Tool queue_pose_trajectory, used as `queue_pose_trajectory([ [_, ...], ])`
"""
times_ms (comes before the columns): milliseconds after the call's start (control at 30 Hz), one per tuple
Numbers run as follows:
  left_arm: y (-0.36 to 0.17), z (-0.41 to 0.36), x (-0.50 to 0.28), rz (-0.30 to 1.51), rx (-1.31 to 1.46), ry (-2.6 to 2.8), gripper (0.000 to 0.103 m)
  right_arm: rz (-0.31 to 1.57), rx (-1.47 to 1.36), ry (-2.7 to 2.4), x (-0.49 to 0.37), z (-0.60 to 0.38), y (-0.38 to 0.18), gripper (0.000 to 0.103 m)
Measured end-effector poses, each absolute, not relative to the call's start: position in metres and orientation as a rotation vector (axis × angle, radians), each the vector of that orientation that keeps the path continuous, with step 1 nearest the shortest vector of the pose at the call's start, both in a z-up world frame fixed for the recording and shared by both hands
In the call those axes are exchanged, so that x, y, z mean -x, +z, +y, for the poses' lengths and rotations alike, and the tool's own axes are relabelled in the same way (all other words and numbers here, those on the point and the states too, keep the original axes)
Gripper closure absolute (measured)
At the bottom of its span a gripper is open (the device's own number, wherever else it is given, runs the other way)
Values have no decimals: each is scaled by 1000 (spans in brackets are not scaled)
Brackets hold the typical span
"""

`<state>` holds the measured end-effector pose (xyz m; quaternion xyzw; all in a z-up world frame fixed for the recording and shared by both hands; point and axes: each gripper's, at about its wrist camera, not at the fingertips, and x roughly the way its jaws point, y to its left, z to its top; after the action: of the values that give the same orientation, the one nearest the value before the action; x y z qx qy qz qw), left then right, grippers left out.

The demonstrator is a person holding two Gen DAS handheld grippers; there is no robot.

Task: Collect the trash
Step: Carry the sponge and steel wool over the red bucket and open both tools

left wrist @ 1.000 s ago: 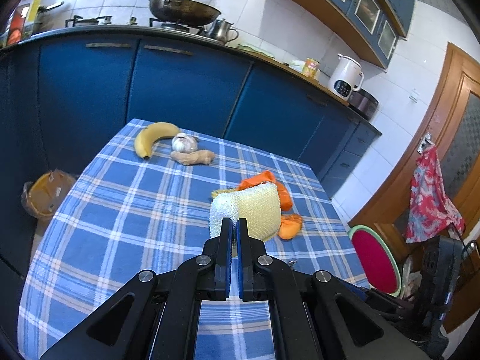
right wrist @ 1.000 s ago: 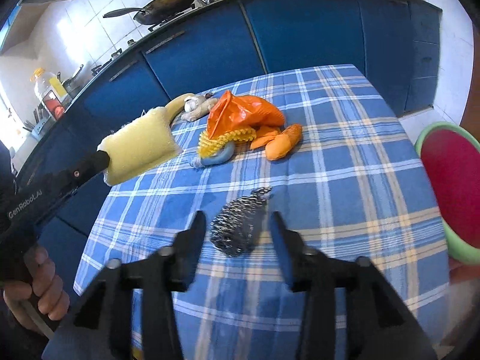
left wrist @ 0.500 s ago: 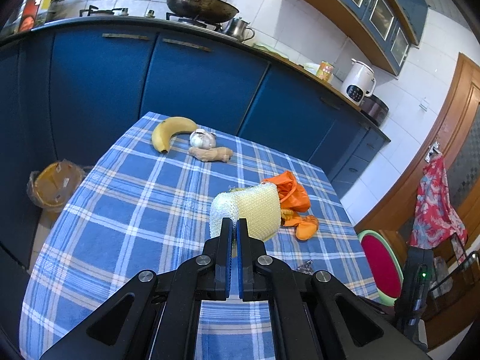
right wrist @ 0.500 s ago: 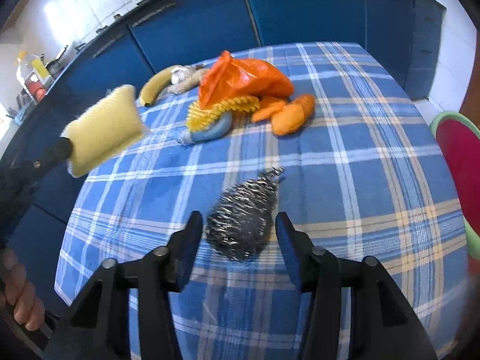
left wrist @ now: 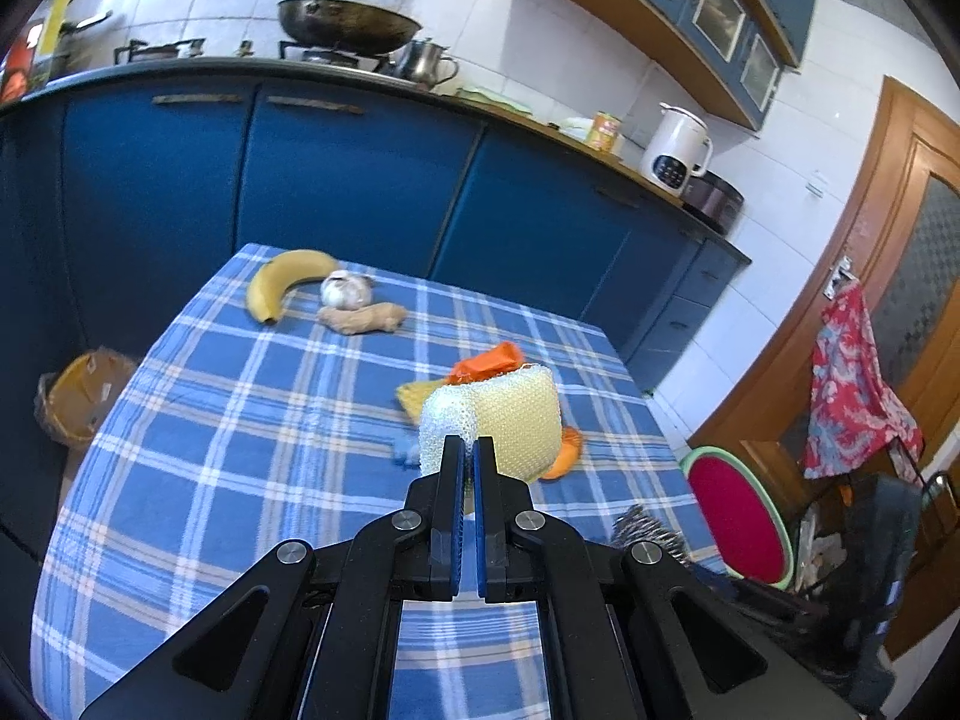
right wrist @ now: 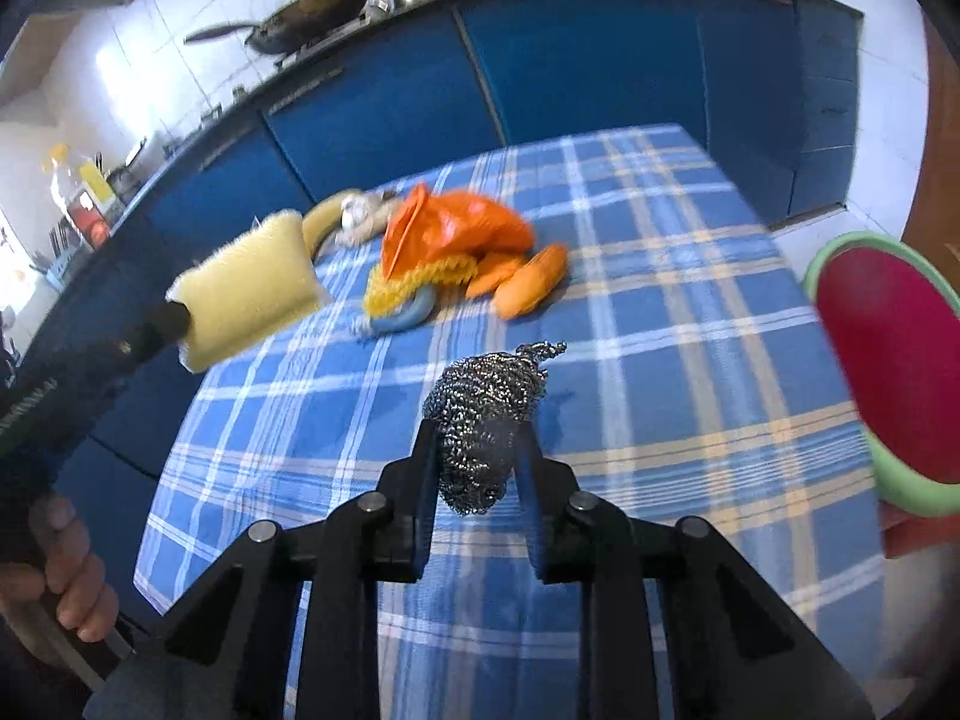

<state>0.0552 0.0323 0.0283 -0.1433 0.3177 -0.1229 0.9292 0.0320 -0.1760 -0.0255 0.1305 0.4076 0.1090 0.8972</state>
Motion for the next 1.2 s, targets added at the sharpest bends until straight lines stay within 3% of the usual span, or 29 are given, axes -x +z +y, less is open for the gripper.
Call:
queue_pose_trajectory([
  [633,55,-86,-69,657,136,-450,101,648,-385,21,13,-299,28,76],
  [1200,20,-219,-94,770,-1,-628,101,665,-536,-151,22,-400,-9,76],
])
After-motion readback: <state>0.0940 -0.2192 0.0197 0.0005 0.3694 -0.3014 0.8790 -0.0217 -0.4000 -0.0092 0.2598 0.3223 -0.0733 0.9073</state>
